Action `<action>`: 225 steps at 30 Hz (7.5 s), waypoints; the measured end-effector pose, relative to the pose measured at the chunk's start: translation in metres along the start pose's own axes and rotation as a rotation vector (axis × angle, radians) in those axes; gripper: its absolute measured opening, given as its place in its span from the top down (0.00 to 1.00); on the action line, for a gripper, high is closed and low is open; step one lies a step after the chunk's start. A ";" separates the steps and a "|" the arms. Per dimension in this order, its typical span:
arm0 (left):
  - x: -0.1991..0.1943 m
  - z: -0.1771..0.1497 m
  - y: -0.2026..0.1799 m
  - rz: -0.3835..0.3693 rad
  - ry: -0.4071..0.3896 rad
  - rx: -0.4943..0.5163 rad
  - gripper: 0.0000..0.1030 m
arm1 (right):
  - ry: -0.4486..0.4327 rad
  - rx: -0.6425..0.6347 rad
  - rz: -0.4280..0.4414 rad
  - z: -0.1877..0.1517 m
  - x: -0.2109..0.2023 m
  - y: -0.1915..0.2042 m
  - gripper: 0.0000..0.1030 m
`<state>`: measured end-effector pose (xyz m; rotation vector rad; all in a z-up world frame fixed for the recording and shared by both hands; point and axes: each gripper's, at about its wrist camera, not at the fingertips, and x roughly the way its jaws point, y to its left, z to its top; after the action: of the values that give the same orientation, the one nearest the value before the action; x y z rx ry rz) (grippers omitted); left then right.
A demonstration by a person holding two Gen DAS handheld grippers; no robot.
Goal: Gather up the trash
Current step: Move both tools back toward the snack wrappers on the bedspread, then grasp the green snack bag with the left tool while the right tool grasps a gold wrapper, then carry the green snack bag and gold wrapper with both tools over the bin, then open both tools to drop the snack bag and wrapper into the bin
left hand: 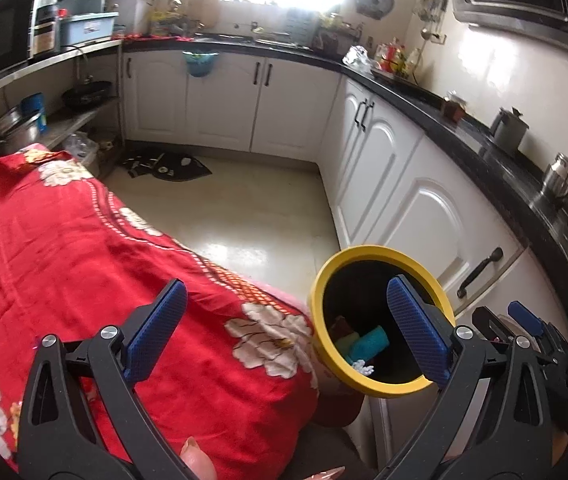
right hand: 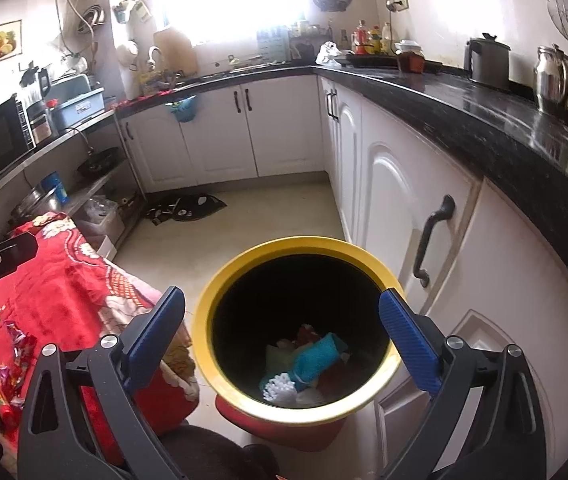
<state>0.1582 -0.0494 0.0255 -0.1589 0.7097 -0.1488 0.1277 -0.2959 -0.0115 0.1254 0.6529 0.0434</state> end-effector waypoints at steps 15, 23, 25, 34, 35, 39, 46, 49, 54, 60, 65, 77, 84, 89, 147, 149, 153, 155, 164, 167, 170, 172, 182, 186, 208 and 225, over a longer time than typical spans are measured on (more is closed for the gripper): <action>-0.042 -0.008 0.033 0.060 -0.072 -0.043 0.10 | -0.043 -0.059 0.089 0.004 -0.024 0.040 0.08; -0.057 -0.016 0.052 0.089 -0.090 -0.063 0.11 | -0.050 -0.087 0.138 0.002 -0.033 0.062 0.08; -0.060 -0.019 0.058 0.096 -0.094 -0.073 0.11 | -0.049 -0.098 0.157 0.001 -0.036 0.070 0.08; -0.081 -0.029 0.095 0.151 -0.107 -0.118 0.11 | -0.019 -0.168 0.260 -0.011 -0.039 0.116 0.07; -0.084 -0.030 0.100 0.160 -0.109 -0.123 0.11 | -0.013 -0.181 0.273 -0.012 -0.039 0.122 0.07; -0.093 -0.036 0.117 0.187 -0.110 -0.149 0.11 | 0.005 -0.224 0.321 -0.019 -0.039 0.146 0.07; -0.110 -0.050 0.149 0.247 -0.108 -0.190 0.11 | 0.049 -0.316 0.419 -0.034 -0.040 0.190 0.07; -0.115 -0.053 0.159 0.270 -0.104 -0.206 0.11 | 0.068 -0.357 0.457 -0.042 -0.040 0.206 0.07; -0.121 -0.062 0.174 0.308 -0.087 -0.229 0.10 | 0.118 -0.432 0.516 -0.059 -0.036 0.230 0.08; -0.122 -0.081 0.193 0.337 -0.032 -0.280 0.11 | 0.188 -0.507 0.551 -0.077 -0.023 0.248 0.08; -0.122 -0.103 0.205 0.341 0.021 -0.310 0.11 | 0.219 -0.561 0.556 -0.089 -0.015 0.257 0.11; -0.113 -0.154 0.227 0.227 0.165 -0.489 0.13 | 0.291 -0.689 0.591 -0.113 0.006 0.285 0.27; -0.102 -0.171 0.227 0.179 0.228 -0.544 0.31 | 0.354 -0.744 0.607 -0.127 0.018 0.300 0.61; -0.098 -0.168 0.218 0.162 0.225 -0.507 0.52 | 0.362 -0.670 0.609 -0.120 0.023 0.291 0.90; -0.079 -0.048 0.120 0.006 0.033 -0.197 0.80 | 0.251 -0.512 0.634 -0.049 -0.007 0.202 0.95; -0.075 -0.044 0.114 -0.007 0.033 -0.185 0.80 | 0.239 -0.485 0.612 -0.043 -0.006 0.189 0.95; -0.066 -0.034 0.096 -0.035 0.032 -0.156 0.80 | 0.220 -0.433 0.572 -0.033 -0.004 0.165 0.95; -0.061 -0.031 0.088 -0.047 0.033 -0.142 0.80 | 0.210 -0.401 0.549 -0.027 -0.003 0.153 0.95; -0.039 -0.019 0.051 -0.102 0.047 -0.085 0.80 | 0.179 -0.296 0.463 -0.011 0.004 0.105 0.95; -0.032 -0.016 0.039 -0.121 0.053 -0.068 0.80 | 0.170 -0.259 0.439 -0.007 0.006 0.089 0.95; -0.025 -0.013 0.027 -0.137 0.059 -0.053 0.80 | 0.162 -0.233 0.415 -0.004 0.006 0.079 0.95; -0.019 -0.011 0.018 -0.148 0.062 -0.043 0.80 | 0.155 -0.208 0.396 -0.002 0.007 0.069 0.95; 0.000 -0.005 -0.022 -0.197 0.076 0.019 0.80 | 0.122 -0.123 0.304 0.005 0.008 0.026 0.95; 0.008 -0.004 -0.035 -0.210 0.085 0.040 0.80 | 0.115 -0.101 0.263 0.008 0.010 0.012 0.95; 0.073 -0.006 -0.088 -0.274 0.177 0.111 0.79 | 0.160 0.006 0.123 -0.011 0.043 -0.041 0.95; 0.113 -0.009 -0.088 -0.217 0.221 0.068 0.42 | 0.154 -0.020 0.054 -0.022 0.071 -0.039 0.61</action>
<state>0.2298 -0.1575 -0.0364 -0.1553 0.9058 -0.4024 0.1700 -0.3264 -0.0767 0.1211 0.8030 0.1120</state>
